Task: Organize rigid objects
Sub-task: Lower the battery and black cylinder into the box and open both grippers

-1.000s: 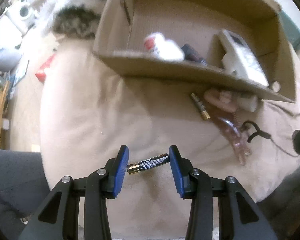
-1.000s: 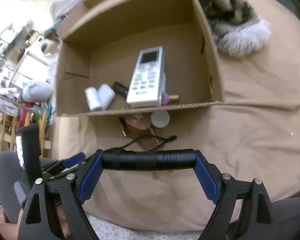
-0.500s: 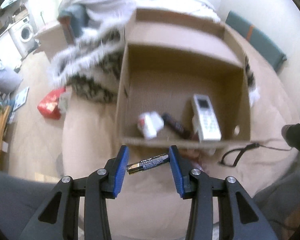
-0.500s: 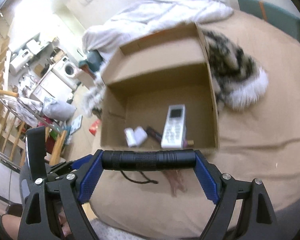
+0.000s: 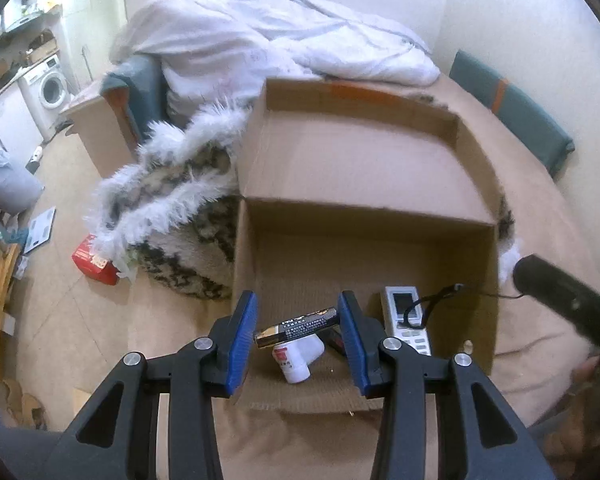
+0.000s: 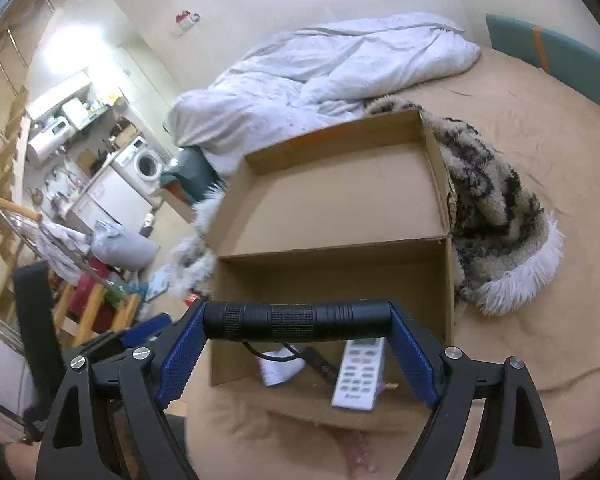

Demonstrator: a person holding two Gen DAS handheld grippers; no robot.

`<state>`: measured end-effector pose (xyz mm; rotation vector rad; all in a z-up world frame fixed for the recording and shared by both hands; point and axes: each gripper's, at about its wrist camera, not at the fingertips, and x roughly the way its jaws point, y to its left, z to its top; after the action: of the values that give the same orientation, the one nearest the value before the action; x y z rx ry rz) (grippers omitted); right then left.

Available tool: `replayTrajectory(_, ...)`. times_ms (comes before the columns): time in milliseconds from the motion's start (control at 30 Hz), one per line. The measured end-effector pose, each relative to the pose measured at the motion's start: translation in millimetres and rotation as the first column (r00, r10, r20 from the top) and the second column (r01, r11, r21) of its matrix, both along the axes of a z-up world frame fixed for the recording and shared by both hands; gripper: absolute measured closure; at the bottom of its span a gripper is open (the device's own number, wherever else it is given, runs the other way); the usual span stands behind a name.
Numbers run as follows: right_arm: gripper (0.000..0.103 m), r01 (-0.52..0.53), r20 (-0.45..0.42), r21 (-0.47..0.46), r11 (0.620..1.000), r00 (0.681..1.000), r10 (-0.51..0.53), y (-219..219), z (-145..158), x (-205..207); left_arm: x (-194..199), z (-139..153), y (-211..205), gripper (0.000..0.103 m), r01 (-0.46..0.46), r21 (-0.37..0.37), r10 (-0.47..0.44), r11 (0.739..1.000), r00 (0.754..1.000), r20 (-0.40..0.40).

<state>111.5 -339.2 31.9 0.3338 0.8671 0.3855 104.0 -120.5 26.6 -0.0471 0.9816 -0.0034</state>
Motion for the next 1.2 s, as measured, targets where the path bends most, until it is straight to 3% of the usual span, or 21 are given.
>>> replayTrajectory(167,0.011,-0.013,-0.094,0.044,0.999,0.995,0.017,-3,-54,15,15,-47,-17,0.065,0.077,0.069,-0.075,0.995,0.997,-0.037)
replayTrajectory(300,0.011,0.023,-0.208,0.137,0.99,0.978,0.006,-7,-87,24,26,-77,-18,0.065,0.054,0.059,-0.048,0.997,0.994,-0.097)
replayTrajectory(600,0.011,-0.026,-0.241,0.001,1.0,0.97,0.026,15,-107,37,23,-94,-2,0.065,0.054,0.078,-0.047,0.995,0.995,-0.087)
replayTrajectory(867,0.011,-0.074,-0.232,-0.148,0.986,0.972,0.038,37,-112,44,27,-99,-1,0.065,0.044,0.042,-0.039,0.998,0.993,-0.114)
replayTrajectory(1200,0.011,-0.075,-0.234,-0.184,0.98,0.972,0.03,39,-113,48,28,-103,-6,0.065,0.054,0.067,-0.046,0.996,0.991,-0.122)
